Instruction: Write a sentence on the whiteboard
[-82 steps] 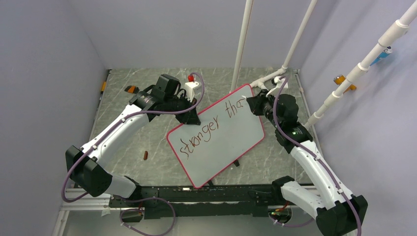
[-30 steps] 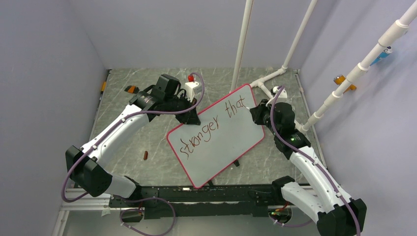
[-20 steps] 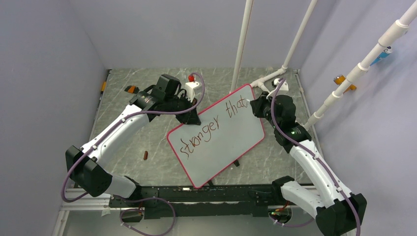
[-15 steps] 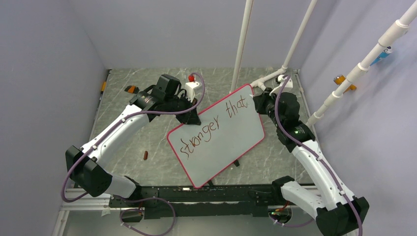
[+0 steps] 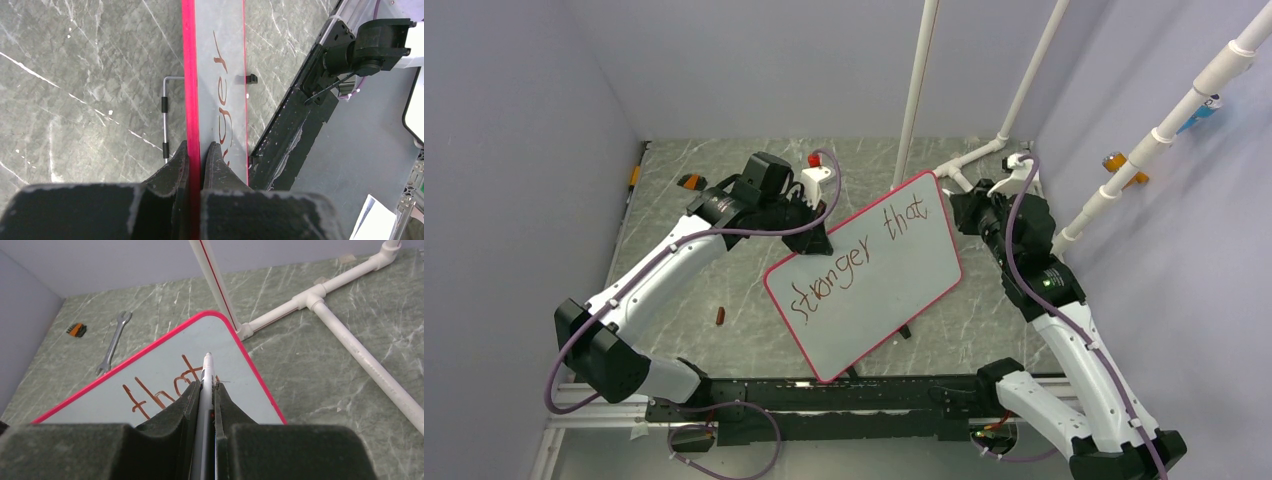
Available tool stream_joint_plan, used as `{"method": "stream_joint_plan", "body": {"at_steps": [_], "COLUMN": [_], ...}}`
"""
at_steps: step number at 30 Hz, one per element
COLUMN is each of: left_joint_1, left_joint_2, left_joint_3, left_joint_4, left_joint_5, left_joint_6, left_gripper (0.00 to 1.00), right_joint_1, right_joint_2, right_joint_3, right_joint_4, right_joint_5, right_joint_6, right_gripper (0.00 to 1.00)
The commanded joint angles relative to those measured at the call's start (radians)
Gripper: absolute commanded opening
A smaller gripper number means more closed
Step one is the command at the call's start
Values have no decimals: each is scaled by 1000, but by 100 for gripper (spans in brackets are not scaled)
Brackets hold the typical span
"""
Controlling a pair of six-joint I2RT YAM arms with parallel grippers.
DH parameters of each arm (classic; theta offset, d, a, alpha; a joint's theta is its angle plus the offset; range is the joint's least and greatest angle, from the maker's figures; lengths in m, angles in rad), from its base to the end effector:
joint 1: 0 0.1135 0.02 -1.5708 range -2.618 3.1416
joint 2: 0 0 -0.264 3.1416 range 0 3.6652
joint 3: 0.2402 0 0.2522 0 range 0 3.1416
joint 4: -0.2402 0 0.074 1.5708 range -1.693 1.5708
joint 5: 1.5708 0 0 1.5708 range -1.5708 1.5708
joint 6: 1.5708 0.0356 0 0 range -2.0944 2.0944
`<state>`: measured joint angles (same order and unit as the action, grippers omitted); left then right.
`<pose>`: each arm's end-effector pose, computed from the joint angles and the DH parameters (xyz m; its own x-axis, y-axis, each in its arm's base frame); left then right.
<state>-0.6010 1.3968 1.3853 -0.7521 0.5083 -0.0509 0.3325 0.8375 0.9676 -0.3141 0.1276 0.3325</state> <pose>0.2342 -0.1816 0.3580 -0.6095 0.3640 -0.7043 0.7539 0.5409 -0.3729 0.1772 0.0564 0.3809 -0.2305 0.2629 -0.9369 -0.1378 0.9443 0.2989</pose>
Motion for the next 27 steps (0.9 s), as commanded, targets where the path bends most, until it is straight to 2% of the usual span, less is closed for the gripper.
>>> {"method": "stream_joint_plan", "body": {"at_steps": [1, 9, 12, 17, 23, 27], "left_joint_1": [4, 4, 4, 5, 4, 4], "left_joint_2": [-3, 5, 8, 13, 11, 11], "left_joint_3": [-8, -8, -9, -6, -8, -8], "left_joint_4": [43, 41, 43, 42, 43, 45], "left_joint_5": [-253, -269, -274, -276, -276, -279], "left_joint_6": [201, 201, 200, 197, 197, 197], "left_gripper": [0, 0, 0, 0, 0, 0], "right_joint_1": [-2, 1, 39, 113, 294, 384], "right_joint_2": [0, 18, 18, 20, 11, -10], "right_joint_3": [45, 60, 58, 36, 2, -58], "right_joint_4": [-16, -52, -66, -81, -90, -52], "right_joint_5": [-55, -176, -200, -169, -21, -11], "right_joint_6": [-17, -52, -62, -59, -89, -98], "right_gripper": [0, 0, 0, 0, 0, 0]}}
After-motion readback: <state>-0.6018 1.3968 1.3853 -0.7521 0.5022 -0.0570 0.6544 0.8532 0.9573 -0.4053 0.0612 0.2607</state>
